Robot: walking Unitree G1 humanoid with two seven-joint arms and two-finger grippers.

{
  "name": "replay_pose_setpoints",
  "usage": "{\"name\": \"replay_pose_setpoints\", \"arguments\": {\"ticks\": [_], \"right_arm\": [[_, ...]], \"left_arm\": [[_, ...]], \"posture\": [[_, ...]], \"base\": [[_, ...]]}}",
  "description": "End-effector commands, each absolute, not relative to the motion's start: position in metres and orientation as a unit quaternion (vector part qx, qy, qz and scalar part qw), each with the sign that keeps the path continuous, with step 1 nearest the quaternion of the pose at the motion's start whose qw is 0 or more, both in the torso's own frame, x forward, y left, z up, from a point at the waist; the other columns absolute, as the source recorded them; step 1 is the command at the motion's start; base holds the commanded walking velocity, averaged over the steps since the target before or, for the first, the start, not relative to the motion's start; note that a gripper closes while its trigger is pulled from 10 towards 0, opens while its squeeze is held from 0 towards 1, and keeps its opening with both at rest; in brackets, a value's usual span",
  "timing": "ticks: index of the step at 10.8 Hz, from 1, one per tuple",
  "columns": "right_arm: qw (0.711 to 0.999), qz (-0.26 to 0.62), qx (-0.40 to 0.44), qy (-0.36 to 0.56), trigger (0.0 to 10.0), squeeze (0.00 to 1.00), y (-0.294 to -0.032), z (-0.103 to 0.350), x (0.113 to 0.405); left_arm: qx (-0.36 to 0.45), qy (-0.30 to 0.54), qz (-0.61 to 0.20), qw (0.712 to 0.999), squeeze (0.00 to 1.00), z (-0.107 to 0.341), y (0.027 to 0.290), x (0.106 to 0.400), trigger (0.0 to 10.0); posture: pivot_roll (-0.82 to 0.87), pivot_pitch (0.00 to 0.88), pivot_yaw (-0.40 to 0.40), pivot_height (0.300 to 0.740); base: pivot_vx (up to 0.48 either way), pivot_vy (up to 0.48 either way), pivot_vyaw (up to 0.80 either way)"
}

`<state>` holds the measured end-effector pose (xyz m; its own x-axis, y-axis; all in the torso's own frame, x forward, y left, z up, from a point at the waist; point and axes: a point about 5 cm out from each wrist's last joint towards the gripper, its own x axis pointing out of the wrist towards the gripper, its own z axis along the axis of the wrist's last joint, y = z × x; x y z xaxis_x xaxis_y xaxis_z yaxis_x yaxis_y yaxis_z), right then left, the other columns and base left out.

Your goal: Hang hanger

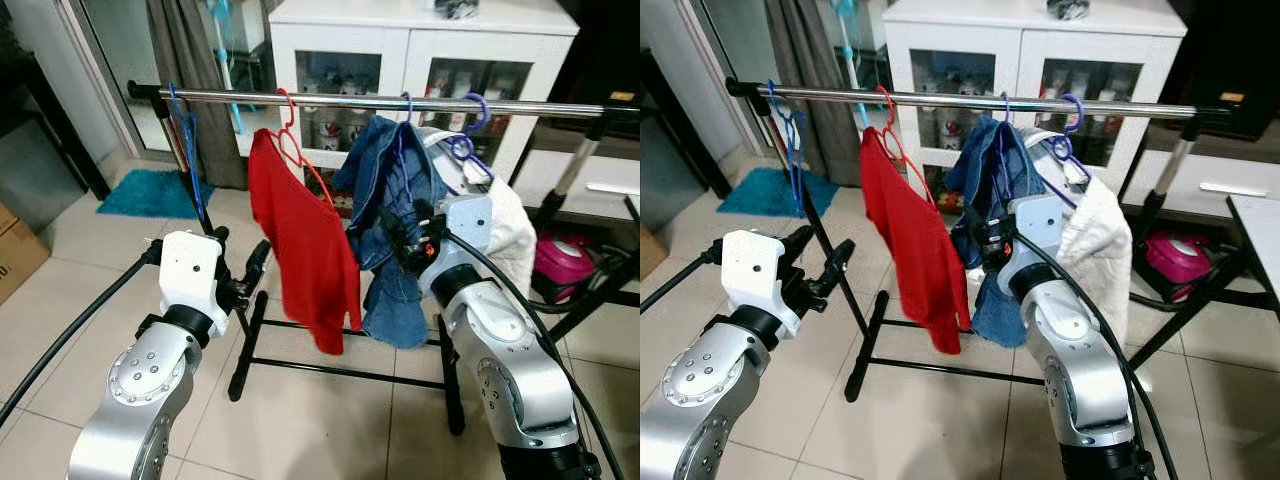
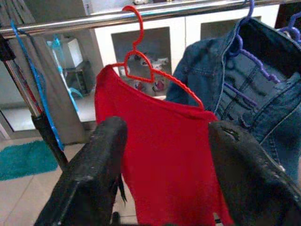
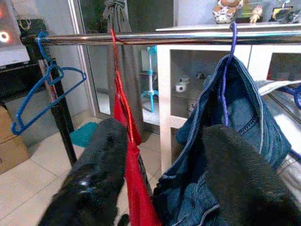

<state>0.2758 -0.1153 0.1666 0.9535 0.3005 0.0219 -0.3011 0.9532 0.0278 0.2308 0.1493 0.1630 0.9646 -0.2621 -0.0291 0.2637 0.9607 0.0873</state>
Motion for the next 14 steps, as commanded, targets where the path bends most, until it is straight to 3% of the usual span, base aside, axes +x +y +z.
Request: {"name": "replay_pose_setpoints", "arguments": {"ticks": [1,9,11,14], "right_arm": [[0.989,0.144,0.004,-0.014,10.0,0.00,-0.1166,0.1689,0.2789],[0.987,0.157,-0.014,-0.011,10.0,0.00,-0.1151,0.1703,0.2820],[0.987,0.158,-0.017,-0.012,10.0,0.00,-0.1151,0.1700,0.2817],[0.986,0.166,-0.024,-0.021,10.0,0.00,-0.1136,0.1713,0.2812]], "left_arm": [[0.052,0.009,-0.134,0.990,1.00,0.1643,0.1511,0.2321,10.0],[0.054,0.009,-0.155,0.986,1.00,0.1647,0.1475,0.2319,10.0],[0.055,0.008,-0.157,0.986,1.00,0.1646,0.1474,0.2314,10.0],[0.056,0.008,-0.164,0.985,1.00,0.1642,0.1462,0.2305,10.0]], "posture": [[-0.01,0.004,0.065,0.740],[-0.01,0.000,0.070,0.740],[-0.01,0.000,0.070,0.740],[-0.01,0.000,0.071,0.740]], "base": [[0.244,0.000,0.00],[0.258,0.000,-0.06],[0.283,0.000,-0.80],[0.284,0.000,0.00]]}}
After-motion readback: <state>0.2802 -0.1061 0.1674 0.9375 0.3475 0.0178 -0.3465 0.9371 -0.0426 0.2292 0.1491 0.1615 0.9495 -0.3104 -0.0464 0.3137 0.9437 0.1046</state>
